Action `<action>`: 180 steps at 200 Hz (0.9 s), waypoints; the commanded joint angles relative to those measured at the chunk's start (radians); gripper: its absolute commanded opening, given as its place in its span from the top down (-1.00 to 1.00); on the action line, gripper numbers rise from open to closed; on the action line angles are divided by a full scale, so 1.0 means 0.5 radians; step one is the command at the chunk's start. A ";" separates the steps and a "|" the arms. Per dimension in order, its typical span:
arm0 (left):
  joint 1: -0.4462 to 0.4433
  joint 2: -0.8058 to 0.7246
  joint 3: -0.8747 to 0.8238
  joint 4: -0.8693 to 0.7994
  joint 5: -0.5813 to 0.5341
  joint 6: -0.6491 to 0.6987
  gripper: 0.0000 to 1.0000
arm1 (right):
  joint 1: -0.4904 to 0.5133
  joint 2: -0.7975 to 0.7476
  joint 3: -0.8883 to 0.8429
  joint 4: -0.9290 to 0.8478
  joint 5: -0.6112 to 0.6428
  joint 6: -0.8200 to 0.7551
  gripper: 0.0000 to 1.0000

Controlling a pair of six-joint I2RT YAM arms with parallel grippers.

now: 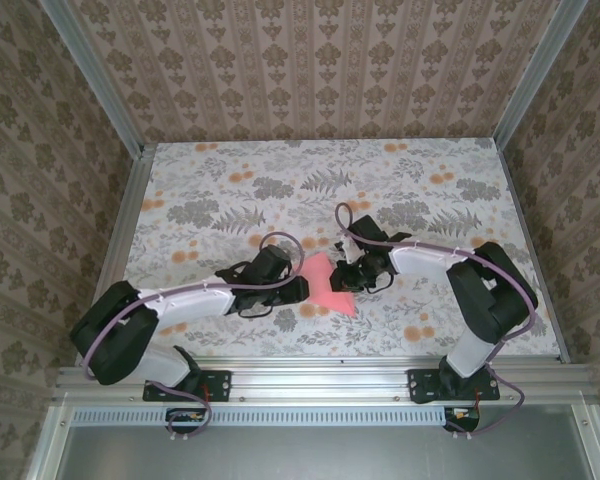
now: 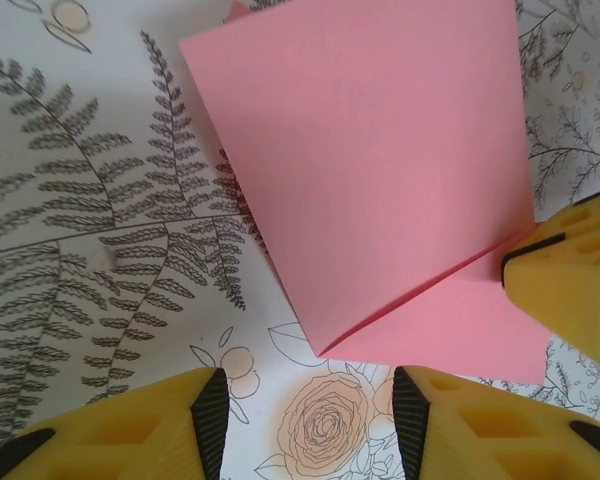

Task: Fold a paper plane with a square sheet of paper (pick it up from the middle)
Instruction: Fold the wing for the fifth time at the center of the table.

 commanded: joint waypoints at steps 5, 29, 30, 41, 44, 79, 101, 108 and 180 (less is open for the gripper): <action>-0.038 0.064 0.072 0.057 0.050 -0.087 -0.01 | -0.066 0.076 -0.076 0.118 -0.124 -0.042 0.71; -0.054 0.122 0.085 0.109 0.078 -0.135 -0.08 | -0.118 0.146 -0.150 0.234 -0.171 -0.018 0.72; -0.054 0.127 0.086 0.111 0.078 -0.138 -0.08 | -0.120 0.148 -0.153 0.241 -0.175 -0.017 0.72; -0.056 0.157 0.088 0.146 0.093 -0.163 -0.11 | -0.149 0.177 -0.191 0.308 -0.212 0.013 0.74; -0.060 0.164 0.090 0.156 0.095 -0.171 -0.12 | -0.154 0.185 -0.202 0.327 -0.218 0.023 0.74; -0.070 0.246 0.137 0.196 0.106 -0.237 -0.17 | -0.207 0.205 -0.313 0.518 -0.296 0.113 0.72; -0.081 0.301 0.154 0.218 0.105 -0.299 -0.18 | -0.225 0.212 -0.336 0.537 -0.293 0.114 0.71; -0.086 0.316 0.154 0.239 0.099 -0.328 -0.18 | -0.231 0.212 -0.342 0.545 -0.293 0.117 0.71; -0.090 0.442 0.205 0.422 0.103 -0.473 0.02 | -0.263 0.209 -0.360 0.558 -0.299 0.117 0.68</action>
